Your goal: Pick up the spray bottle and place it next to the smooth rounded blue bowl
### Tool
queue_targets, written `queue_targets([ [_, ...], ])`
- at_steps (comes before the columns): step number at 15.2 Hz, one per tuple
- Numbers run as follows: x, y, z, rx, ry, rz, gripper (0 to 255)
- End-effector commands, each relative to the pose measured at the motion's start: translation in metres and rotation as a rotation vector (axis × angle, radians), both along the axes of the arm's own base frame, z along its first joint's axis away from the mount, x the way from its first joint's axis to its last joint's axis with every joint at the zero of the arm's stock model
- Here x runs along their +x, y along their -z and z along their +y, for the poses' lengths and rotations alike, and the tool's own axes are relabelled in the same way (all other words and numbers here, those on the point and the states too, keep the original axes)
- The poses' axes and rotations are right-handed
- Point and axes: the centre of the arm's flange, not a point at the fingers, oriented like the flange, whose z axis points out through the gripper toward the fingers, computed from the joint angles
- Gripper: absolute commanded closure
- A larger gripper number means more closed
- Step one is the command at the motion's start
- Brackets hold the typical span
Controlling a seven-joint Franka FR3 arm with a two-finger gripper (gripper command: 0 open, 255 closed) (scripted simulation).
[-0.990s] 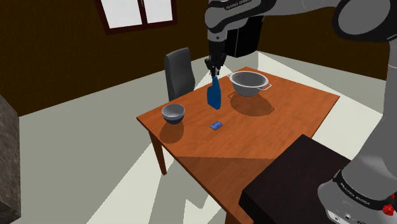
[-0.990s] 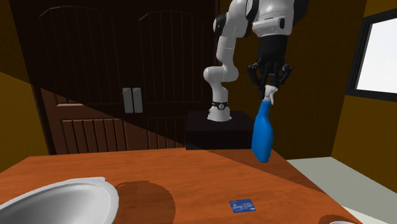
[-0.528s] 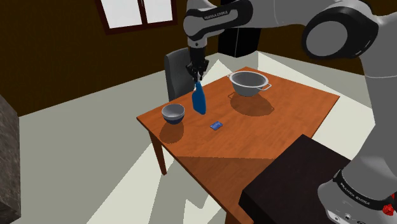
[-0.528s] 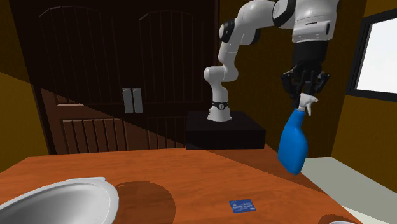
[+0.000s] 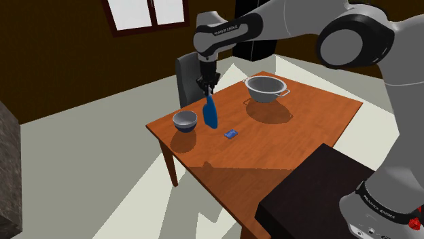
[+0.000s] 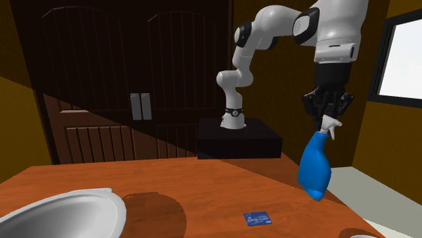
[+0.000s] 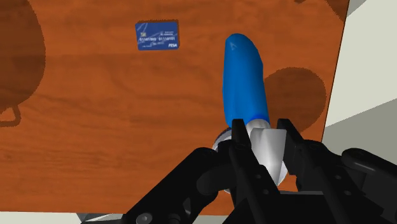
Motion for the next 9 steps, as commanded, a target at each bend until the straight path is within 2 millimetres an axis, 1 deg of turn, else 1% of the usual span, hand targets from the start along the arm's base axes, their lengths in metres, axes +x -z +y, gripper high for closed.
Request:
queue_targets([
  [1,0.000,0.009,-0.002,0.000,0.000,-0.001,255],
  [9,0.000,0.052,-0.002,0.000,0.000,-0.001,255],
])
